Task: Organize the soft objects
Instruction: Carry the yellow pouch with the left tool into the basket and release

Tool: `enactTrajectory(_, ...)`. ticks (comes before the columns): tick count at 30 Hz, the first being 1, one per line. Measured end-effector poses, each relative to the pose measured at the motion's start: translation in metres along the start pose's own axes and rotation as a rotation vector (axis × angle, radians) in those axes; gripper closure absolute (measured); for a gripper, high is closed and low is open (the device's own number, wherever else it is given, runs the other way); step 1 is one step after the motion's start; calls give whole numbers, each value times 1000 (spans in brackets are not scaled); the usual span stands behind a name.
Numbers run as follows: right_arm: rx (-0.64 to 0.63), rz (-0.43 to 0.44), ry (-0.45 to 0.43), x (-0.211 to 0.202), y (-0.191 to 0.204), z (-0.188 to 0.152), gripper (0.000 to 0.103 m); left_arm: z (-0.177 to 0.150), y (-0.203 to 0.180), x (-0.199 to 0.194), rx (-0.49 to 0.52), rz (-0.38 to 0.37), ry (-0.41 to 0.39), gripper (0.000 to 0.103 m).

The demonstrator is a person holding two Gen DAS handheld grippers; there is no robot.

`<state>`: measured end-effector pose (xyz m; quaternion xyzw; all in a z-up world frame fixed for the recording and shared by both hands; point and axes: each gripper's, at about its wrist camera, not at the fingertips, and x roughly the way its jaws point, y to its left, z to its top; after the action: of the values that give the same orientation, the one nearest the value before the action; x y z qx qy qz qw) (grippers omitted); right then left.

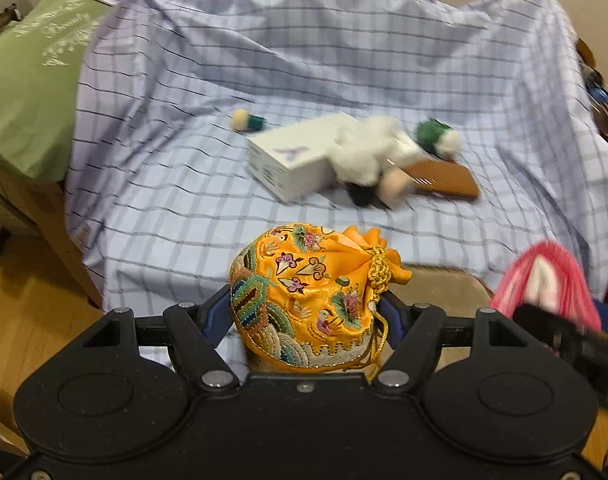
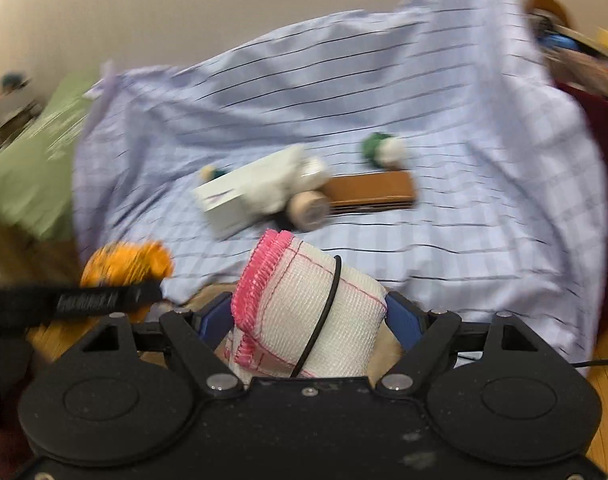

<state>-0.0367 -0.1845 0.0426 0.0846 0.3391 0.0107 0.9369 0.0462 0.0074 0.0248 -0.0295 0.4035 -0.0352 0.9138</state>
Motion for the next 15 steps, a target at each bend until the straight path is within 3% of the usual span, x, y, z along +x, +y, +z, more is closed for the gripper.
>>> enactTrajectory(4, 66, -59, -16, -11, -16, -9, 22, -17, -14, 6, -9, -50, 54, 36)
enactTrajectory(9, 73, -88, 10, -3, -15, -13, 22, -27, -21, 22, -23, -46, 109, 36)
enactTrajectory(15, 81, -93, 35, 3, -15, -15, 22, -36, -20, 20, -29, -26, 101, 35)
